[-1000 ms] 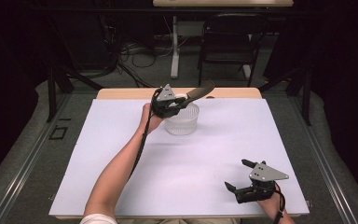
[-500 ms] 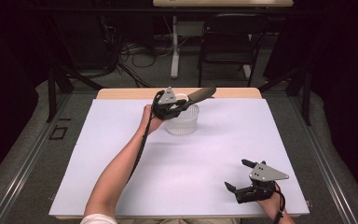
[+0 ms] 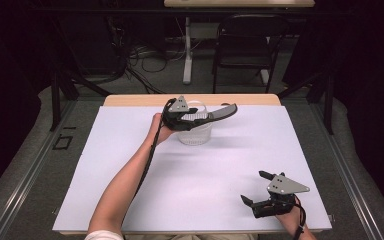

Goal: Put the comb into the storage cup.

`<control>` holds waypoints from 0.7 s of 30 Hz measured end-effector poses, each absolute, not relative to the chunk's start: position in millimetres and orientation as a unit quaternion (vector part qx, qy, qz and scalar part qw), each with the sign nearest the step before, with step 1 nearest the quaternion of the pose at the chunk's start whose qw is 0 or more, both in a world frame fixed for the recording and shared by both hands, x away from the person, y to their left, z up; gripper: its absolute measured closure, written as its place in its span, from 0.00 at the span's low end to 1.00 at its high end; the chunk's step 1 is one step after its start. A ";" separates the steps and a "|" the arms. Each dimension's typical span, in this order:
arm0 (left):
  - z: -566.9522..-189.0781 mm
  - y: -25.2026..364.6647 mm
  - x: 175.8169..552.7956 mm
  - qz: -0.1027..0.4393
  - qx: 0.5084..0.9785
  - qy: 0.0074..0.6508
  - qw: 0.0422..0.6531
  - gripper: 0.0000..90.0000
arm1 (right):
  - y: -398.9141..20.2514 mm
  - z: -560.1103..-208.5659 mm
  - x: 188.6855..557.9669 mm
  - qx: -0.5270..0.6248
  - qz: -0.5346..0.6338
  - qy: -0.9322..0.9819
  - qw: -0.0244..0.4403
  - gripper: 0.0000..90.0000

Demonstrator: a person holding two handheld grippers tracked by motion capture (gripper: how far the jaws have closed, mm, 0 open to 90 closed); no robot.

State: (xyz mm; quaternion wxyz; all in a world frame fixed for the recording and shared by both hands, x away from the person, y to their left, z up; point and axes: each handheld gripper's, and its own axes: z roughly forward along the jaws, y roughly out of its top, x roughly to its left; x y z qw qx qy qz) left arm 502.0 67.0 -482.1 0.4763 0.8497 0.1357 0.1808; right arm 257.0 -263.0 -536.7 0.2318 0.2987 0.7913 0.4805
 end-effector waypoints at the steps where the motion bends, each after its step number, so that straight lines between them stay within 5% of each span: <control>1: -481.5 67.8 501.5 0.179 0.849 0.137 0.478 0.53 | -263.0 -536.7 257.0 0.299 0.481 0.791 0.232 0.00; 21: -456.5 88.5 471.3 0.176 0.849 0.155 0.474 0.17 | -262.3 -537.1 257.4 0.299 0.479 0.792 0.231 0.00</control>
